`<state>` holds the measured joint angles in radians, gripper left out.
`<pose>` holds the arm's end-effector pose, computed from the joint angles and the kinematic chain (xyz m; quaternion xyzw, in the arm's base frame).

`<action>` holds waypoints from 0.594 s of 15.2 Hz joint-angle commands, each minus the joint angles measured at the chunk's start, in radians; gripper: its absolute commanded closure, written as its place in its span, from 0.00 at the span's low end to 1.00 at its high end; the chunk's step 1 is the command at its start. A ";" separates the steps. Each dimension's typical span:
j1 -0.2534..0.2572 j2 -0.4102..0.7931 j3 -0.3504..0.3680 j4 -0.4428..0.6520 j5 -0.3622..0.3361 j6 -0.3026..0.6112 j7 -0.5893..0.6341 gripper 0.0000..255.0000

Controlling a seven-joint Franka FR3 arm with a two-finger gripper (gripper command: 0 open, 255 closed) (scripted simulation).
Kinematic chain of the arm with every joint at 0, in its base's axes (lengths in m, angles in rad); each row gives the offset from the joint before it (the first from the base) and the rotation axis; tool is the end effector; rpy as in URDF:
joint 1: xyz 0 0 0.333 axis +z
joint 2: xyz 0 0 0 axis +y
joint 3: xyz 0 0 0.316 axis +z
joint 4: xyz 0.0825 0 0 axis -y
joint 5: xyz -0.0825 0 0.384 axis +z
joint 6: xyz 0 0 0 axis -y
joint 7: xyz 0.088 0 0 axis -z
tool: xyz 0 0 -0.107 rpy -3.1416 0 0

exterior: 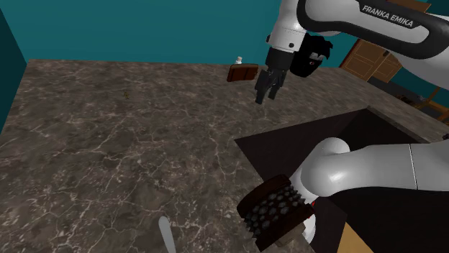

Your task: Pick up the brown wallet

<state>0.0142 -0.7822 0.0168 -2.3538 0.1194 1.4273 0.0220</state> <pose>0.2910 0.0246 0.5796 -0.9959 -0.0059 0.0733 0.0519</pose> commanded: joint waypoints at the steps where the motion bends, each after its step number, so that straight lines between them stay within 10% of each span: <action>1: 0.000 0.000 0.000 0.000 0.000 0.000 0.000 0.00; 9: 0.020 0.080 -0.205 0.028 -0.184 0.064 -0.407 0.00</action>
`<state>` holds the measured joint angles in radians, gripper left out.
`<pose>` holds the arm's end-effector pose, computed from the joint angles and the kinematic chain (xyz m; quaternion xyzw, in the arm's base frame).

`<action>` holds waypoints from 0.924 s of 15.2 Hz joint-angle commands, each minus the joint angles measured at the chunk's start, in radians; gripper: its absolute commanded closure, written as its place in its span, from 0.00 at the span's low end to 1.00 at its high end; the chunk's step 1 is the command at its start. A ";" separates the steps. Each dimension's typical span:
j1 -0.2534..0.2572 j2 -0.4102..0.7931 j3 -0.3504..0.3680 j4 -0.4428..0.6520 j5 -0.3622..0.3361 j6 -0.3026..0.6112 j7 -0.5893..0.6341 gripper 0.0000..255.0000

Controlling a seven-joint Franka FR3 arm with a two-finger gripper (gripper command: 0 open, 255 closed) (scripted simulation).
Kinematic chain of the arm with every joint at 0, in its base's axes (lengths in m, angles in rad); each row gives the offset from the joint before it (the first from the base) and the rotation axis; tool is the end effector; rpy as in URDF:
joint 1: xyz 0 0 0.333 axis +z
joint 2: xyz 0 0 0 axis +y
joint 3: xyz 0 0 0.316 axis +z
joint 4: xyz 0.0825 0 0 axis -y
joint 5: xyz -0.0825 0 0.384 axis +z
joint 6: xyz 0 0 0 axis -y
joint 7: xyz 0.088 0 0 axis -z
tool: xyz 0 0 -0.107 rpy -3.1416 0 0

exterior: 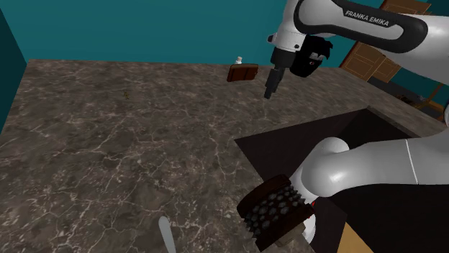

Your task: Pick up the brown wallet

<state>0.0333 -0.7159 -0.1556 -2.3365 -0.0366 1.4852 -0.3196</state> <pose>0.3132 -0.0548 0.5675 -0.9897 -0.1202 0.0626 0.0460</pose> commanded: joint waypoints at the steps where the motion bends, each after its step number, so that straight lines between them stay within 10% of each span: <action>1: 0.005 0.032 -0.058 0.022 -0.047 0.018 -0.115 0.00; 14: 0.094 0.409 -0.357 0.300 -0.120 0.184 -0.770 0.00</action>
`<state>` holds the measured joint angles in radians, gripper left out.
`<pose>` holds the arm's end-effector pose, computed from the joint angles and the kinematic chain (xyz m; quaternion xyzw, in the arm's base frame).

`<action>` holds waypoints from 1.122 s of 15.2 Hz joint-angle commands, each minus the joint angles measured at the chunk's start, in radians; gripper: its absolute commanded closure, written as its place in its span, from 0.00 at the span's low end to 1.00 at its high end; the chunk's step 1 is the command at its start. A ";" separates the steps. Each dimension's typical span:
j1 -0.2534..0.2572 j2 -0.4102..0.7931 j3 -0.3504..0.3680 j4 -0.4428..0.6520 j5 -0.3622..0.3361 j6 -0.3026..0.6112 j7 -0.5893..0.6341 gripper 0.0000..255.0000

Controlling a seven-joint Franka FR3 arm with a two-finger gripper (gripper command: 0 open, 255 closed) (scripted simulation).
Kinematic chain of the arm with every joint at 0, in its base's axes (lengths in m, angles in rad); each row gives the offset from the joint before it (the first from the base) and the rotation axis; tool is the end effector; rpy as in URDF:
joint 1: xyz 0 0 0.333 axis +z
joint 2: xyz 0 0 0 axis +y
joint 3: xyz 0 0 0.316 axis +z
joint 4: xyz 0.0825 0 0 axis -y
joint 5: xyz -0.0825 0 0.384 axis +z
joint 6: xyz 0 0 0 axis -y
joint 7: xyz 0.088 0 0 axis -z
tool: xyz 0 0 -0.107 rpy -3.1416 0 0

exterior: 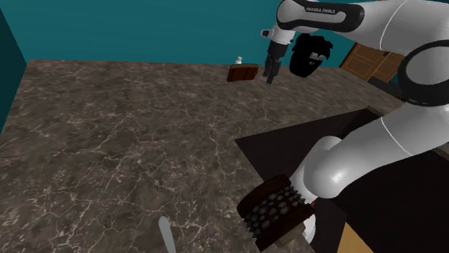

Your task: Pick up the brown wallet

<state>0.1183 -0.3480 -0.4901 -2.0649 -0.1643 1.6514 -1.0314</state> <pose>0.4071 -0.2021 0.5501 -0.9356 -0.3494 0.0397 0.0315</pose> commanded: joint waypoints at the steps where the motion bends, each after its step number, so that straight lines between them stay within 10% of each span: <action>1: 0.016 0.080 -0.043 0.060 0.018 0.028 -0.110 0.00; 8: 0.022 0.388 -0.144 0.327 0.170 0.060 -0.488 0.00; 17: -0.118 0.759 -0.109 0.738 0.382 -0.007 -0.837 0.00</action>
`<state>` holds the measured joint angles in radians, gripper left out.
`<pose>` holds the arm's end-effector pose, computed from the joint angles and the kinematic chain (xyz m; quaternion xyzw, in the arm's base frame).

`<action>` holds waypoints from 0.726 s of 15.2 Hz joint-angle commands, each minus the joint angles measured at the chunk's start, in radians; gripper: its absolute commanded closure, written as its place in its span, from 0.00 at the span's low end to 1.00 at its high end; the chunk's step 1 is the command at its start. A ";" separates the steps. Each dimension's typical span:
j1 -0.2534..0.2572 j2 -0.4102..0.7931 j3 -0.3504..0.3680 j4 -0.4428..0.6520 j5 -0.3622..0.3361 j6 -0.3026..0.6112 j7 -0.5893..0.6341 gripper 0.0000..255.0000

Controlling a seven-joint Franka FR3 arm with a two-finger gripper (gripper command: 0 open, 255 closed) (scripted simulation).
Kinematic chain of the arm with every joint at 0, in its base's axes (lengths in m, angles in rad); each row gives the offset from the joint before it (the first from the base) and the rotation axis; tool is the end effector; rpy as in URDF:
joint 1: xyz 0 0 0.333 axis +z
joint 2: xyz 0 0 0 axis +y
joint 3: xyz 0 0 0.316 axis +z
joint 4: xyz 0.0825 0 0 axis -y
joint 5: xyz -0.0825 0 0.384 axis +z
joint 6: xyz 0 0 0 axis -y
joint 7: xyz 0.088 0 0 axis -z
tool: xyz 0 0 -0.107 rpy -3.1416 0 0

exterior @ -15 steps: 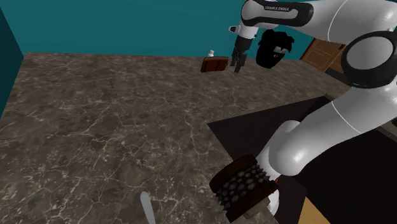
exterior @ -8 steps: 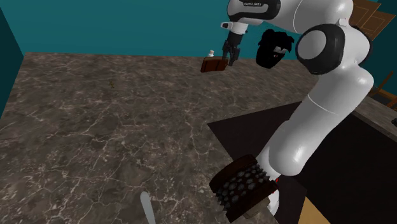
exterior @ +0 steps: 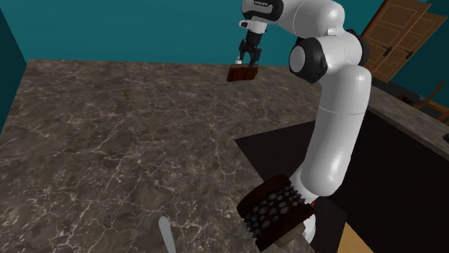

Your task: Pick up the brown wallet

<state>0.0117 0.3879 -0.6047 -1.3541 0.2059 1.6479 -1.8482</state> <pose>0.5894 -0.2916 0.5303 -0.8054 -0.5926 0.0105 0.0110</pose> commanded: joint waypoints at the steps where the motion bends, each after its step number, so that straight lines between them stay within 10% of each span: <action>1: -0.009 0.021 0.007 0.010 0.011 0.011 -0.021 0.00; 8: 0.003 0.017 0.009 -0.072 0.011 0.088 -0.024 0.00; 9: 0.003 0.016 0.008 -0.071 0.011 0.087 -0.024 1.00; 11: 0.005 0.015 0.009 -0.073 0.010 0.087 -0.022 1.00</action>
<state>0.0167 0.3994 -0.5963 -1.4206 0.2161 1.7345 -1.8702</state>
